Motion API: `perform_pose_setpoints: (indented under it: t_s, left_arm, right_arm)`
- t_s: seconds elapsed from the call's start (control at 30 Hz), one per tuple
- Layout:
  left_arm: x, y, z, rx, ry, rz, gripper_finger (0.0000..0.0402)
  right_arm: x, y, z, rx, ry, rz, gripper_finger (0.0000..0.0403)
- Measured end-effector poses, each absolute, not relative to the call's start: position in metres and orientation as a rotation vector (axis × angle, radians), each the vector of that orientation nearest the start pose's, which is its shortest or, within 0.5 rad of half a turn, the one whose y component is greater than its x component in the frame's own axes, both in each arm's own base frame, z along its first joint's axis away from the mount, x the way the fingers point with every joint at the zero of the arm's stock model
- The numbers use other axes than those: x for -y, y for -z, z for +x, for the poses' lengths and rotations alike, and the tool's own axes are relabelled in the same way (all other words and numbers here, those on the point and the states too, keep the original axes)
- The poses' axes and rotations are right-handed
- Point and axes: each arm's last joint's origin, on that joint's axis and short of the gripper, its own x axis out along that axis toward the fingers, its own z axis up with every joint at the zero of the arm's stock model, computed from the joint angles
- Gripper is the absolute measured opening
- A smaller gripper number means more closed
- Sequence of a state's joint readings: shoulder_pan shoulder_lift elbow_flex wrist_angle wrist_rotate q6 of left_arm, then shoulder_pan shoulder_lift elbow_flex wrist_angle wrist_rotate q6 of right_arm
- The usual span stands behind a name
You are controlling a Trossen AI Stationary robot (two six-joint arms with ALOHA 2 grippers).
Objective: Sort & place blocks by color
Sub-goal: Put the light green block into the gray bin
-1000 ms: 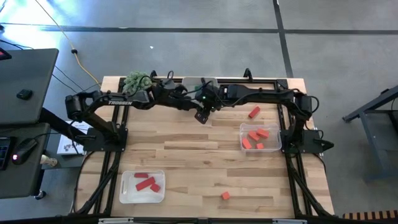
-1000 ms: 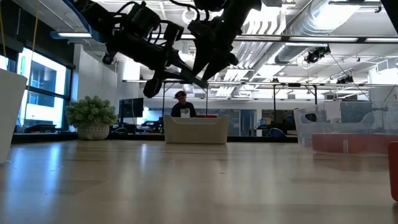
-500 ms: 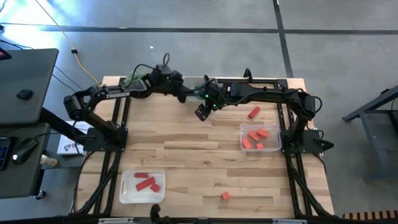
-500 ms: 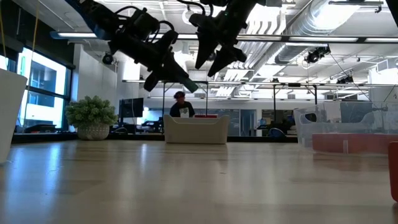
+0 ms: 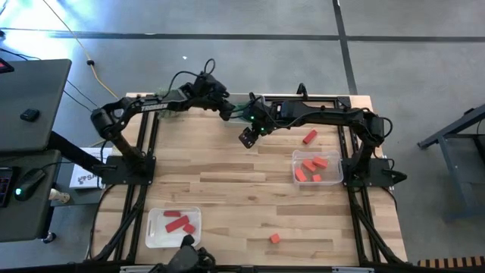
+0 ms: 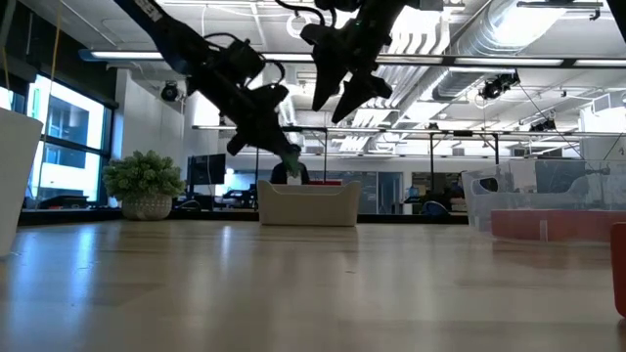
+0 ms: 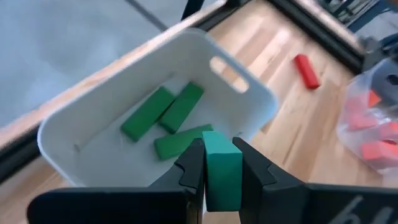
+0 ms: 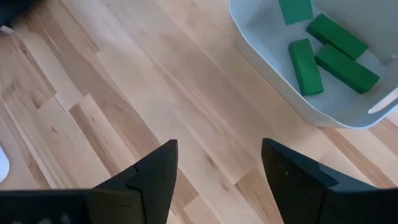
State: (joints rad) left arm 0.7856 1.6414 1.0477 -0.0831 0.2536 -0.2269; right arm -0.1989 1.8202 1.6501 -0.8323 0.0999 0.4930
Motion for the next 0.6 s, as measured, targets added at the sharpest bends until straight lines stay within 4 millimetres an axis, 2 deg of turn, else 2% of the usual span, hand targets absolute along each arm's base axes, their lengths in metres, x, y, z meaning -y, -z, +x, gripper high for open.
perform_pose_setpoints:
  t_s: [0.23, 0.6]
  left_arm:
    - [-0.254, -0.199, 0.273, -0.581, -0.592, -0.652, 0.0035]
    - [-0.254, -0.191, 0.295, -0.618, -0.622, -0.622, 0.0036]
  right_arm:
    - [0.081, -0.296, 0.38, -0.92, 0.518, 0.495, 0.022]
    - [0.081, -0.295, 0.38, -0.92, 0.52, 0.495, 0.022]
